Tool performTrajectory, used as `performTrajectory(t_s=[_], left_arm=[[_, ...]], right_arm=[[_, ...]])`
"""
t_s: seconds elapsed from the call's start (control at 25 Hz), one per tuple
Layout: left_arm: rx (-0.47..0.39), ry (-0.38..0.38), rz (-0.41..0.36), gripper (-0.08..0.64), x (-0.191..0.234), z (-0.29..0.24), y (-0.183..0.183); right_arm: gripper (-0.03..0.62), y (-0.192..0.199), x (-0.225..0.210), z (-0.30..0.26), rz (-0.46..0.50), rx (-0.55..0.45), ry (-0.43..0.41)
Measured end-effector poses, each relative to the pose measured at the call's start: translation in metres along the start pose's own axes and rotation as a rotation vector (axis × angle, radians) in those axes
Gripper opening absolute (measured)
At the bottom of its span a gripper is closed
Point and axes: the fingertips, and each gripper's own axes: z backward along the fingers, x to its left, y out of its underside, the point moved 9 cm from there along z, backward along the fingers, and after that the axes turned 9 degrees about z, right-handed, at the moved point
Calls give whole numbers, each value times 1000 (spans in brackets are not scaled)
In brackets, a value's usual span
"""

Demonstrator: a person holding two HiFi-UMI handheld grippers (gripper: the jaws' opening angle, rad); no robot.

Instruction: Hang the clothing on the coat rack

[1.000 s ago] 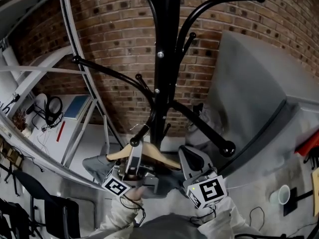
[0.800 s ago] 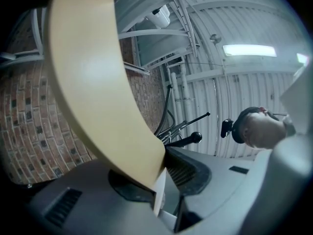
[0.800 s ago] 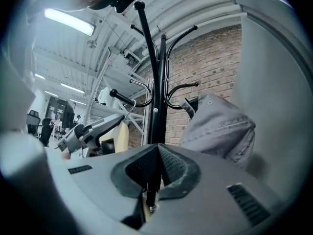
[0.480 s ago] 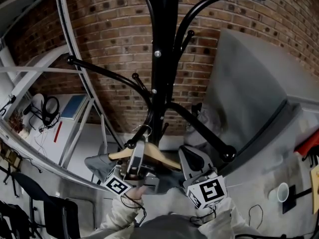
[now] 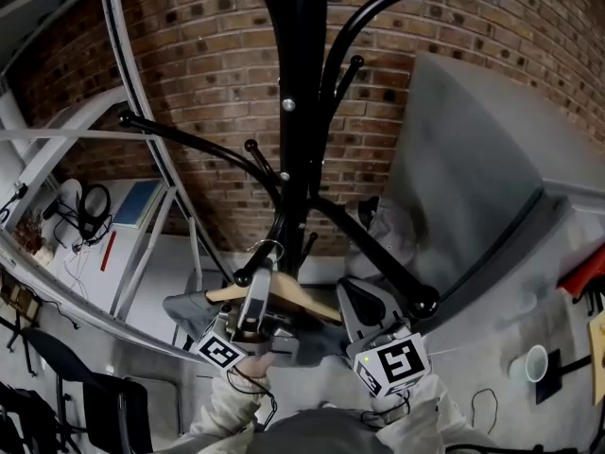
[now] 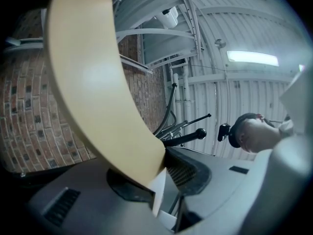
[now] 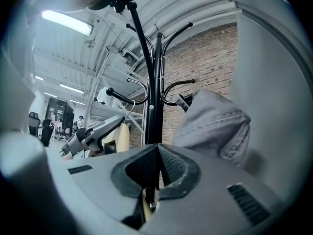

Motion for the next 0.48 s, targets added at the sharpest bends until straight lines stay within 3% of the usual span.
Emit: performTrajectory(t_s=[0.28, 0.48], left_arm=[[-16, 9, 66, 104, 4, 2, 5], [43, 9, -15, 115, 1, 2, 9]], right_arm=[[23, 3, -4, 6, 4, 8, -6], [23, 2, -4, 11, 3, 11, -8]])
